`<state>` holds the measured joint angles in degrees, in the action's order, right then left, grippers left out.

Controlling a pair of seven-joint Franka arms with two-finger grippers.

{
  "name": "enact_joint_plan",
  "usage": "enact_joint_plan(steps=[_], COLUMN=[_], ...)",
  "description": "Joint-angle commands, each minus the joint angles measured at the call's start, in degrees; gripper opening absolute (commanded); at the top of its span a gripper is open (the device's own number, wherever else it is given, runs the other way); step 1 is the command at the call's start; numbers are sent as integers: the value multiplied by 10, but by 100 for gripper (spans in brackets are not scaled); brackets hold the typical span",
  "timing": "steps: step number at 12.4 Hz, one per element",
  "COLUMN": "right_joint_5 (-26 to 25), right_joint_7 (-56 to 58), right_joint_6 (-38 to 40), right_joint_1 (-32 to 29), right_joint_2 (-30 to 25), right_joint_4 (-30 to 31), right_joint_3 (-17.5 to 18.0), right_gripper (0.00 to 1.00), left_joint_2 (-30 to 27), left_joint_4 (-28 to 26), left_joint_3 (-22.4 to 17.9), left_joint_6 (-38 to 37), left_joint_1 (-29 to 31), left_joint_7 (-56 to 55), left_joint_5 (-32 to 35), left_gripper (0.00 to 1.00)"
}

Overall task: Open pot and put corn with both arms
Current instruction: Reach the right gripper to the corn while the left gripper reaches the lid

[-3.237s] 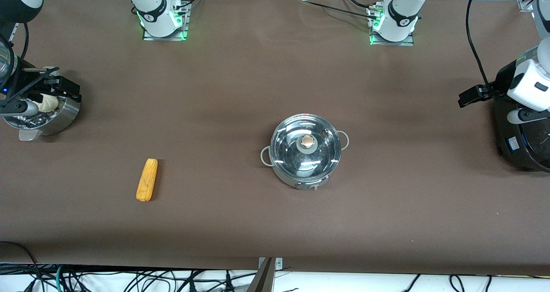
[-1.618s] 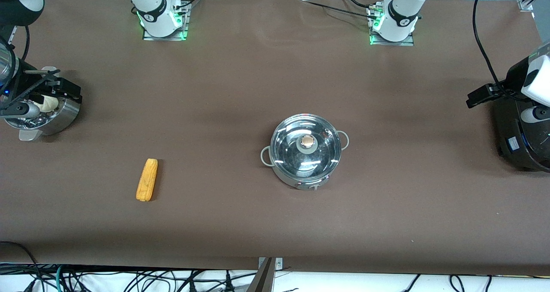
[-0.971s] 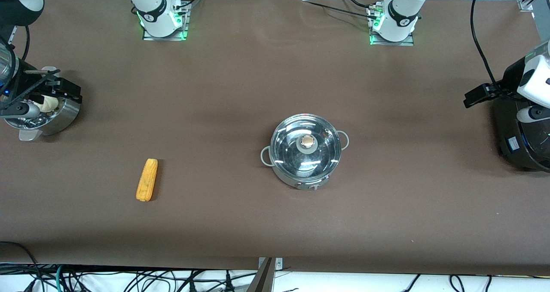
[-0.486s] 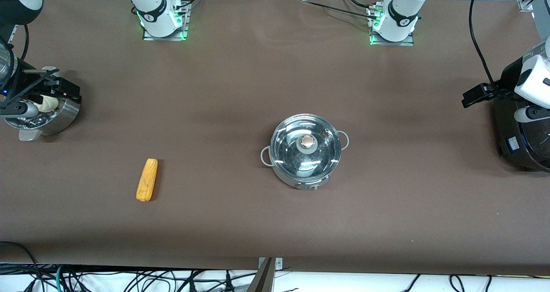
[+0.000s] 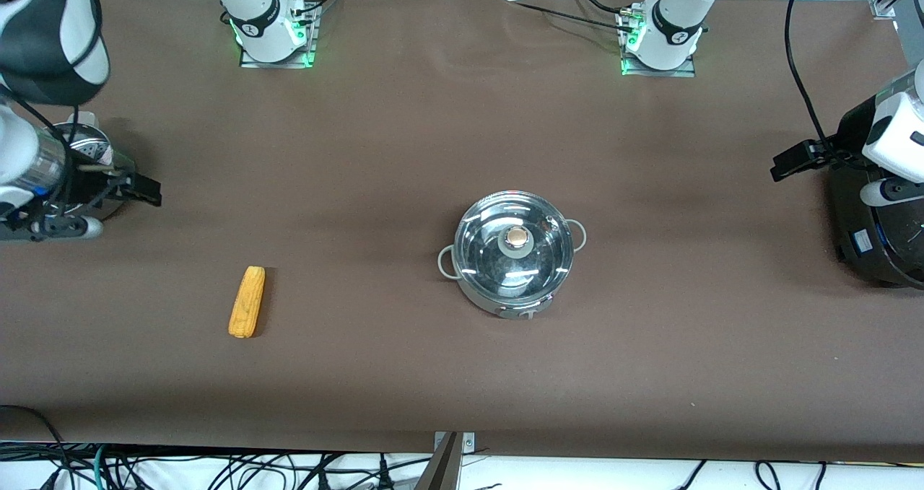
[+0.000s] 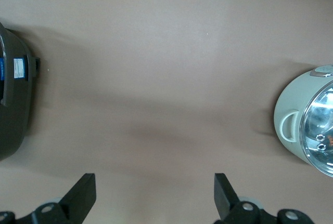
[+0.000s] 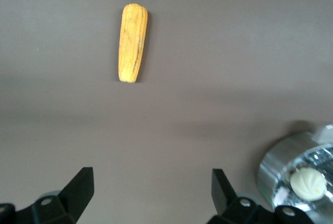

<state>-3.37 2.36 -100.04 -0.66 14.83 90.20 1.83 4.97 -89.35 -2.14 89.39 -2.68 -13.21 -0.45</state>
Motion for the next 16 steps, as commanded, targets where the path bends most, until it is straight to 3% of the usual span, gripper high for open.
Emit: enact_joint_plan(steps=[1,3,10,12,16], right_joint_5=[19,42,43,43,42], right_joint_7=[-3,-3,-3,-3,-3], right_joint_6=[-62,-107,-231,-268,-334], right_joint_1=[13,17,17,17,17], right_joint_2=[74,120,222,243,277], right_joint_4=[-16,-15,-15,-15,-18], right_joint_3=[5,4,4,4,4], right_gripper=[100,100,100,100,100], left_joint_2=[11,10,22,48,141], left_joint_4=[23,22,22,26,100], left_joint_3=[-2,-3,9,24,27], left_joint_6=[-6,-6,-9,-7,-5], left_joint_1=[-2,5,-17,-48,-104], left_joint_7=[8,12,7,-1,-86], left_joint_5=[-8,-10,-17,-35,-86], left_gripper=[100,100,100,100,100])
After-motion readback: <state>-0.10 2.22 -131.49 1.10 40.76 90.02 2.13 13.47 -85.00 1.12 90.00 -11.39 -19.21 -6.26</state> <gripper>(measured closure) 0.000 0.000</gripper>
